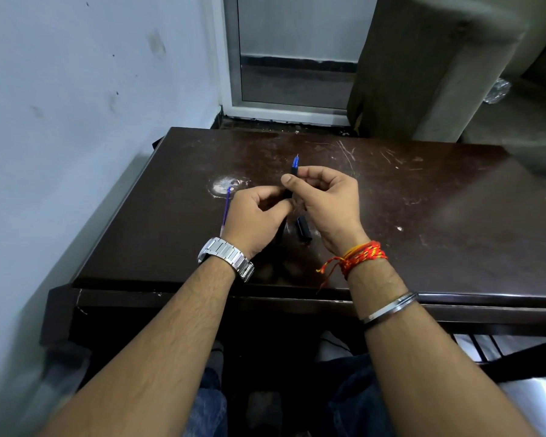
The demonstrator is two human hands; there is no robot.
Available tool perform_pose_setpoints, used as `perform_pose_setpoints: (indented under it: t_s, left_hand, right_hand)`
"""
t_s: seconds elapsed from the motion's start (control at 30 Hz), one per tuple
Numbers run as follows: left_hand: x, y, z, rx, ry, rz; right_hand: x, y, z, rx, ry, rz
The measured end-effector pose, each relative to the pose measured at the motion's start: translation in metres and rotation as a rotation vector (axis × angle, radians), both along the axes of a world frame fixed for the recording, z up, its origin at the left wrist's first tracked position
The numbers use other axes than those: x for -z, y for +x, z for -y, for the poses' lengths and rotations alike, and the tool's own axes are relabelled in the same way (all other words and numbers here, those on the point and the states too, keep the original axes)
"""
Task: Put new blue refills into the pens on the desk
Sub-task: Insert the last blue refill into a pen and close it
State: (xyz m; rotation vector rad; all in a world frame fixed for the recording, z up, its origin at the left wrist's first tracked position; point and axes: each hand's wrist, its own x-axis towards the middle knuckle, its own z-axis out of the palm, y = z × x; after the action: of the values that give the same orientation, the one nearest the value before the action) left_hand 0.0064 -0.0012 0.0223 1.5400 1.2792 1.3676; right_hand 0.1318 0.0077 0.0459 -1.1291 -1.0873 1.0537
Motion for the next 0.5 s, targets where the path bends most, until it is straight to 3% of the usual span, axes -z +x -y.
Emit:
perform_pose_setpoints:
  t_s: [0.5]
  left_hand:
    - [0.0018, -0.0048, -0.0029, -0.083, -0.005, 0.002]
  right_hand:
    - [-0.0013, 0.0001, 0.0, -0.016, -0.014, -0.007]
